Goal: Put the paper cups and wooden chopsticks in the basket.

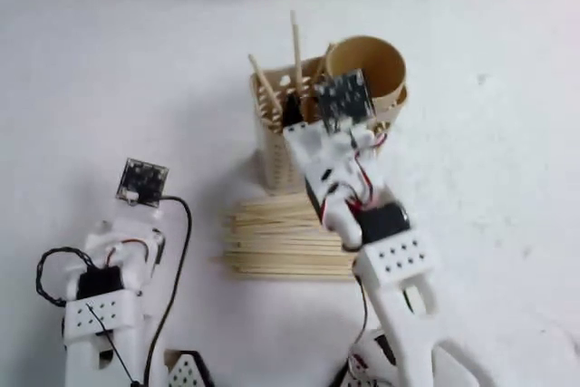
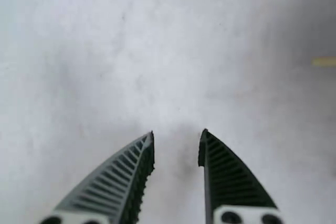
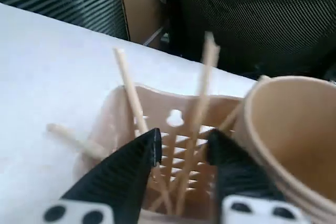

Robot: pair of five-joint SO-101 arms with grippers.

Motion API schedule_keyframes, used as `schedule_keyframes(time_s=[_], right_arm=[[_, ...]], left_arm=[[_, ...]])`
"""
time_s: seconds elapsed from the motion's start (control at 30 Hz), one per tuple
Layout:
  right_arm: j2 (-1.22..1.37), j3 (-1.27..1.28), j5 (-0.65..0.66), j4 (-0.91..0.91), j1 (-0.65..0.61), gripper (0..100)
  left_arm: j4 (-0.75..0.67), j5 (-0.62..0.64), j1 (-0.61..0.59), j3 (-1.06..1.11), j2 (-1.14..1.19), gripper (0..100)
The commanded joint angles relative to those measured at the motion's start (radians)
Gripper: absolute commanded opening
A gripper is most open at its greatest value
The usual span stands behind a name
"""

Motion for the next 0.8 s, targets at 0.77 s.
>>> schedule_keyframes(time_s=[0.77], right_arm=[[-0.489,0.068,0.115,0.12,0.038,24.0]], left_arm=[[-0.04,-0.005,0.018,-0.003,-0.018,15]])
